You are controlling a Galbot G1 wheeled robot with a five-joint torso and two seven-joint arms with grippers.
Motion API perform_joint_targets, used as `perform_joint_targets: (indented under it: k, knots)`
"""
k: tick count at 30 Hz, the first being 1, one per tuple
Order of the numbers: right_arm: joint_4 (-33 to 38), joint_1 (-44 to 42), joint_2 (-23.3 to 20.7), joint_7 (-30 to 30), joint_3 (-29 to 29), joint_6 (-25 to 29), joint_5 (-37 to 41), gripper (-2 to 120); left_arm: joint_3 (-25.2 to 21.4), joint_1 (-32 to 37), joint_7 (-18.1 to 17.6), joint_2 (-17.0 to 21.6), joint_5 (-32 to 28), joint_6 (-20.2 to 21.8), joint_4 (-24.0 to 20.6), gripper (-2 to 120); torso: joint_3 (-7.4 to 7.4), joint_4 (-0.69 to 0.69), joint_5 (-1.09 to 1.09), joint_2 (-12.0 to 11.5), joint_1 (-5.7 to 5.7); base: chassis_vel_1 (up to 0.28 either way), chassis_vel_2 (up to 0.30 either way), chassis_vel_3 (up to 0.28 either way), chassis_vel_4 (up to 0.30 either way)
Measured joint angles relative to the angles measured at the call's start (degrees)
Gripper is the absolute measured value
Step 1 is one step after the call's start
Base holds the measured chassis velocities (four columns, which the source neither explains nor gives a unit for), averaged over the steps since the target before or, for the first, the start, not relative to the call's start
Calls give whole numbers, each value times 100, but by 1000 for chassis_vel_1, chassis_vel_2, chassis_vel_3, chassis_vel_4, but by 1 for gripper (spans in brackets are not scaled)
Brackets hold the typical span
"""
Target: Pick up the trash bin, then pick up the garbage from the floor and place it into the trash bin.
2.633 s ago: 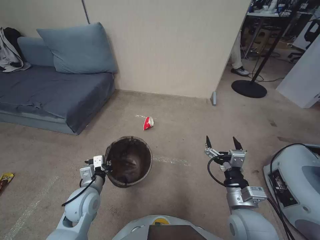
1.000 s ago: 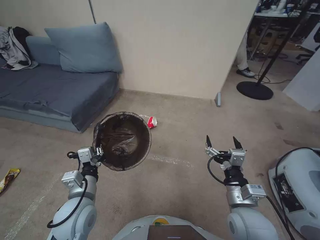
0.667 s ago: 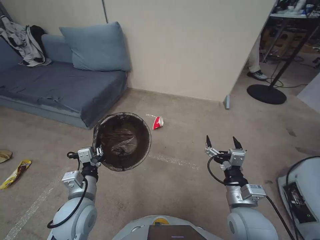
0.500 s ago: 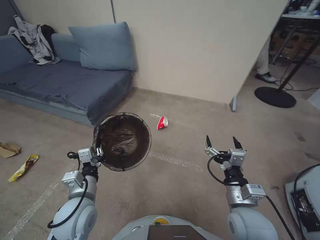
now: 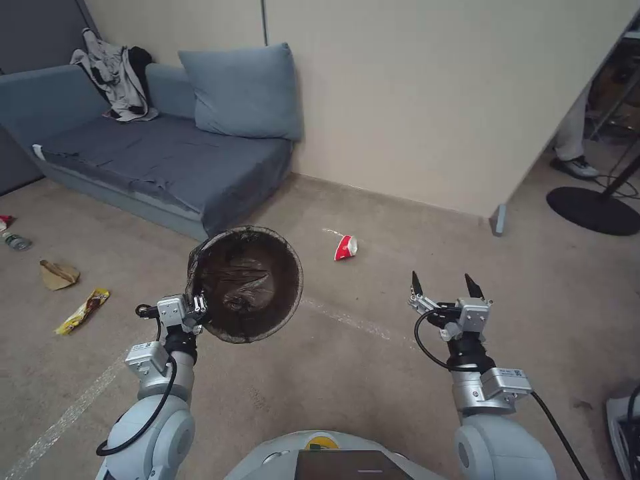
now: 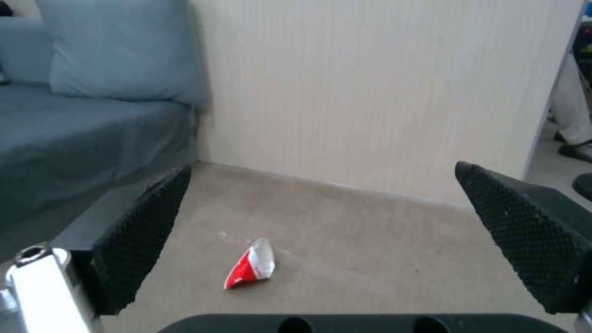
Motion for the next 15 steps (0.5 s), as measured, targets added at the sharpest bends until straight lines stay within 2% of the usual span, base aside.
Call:
perform_joint_targets:
  k: [15]
  knots:
    - [33,-25,-5,-31,5,-37,-30,100,4,16,17,1,132,-90,-103,3,0,-1,0,0,0,0,0,0,0]
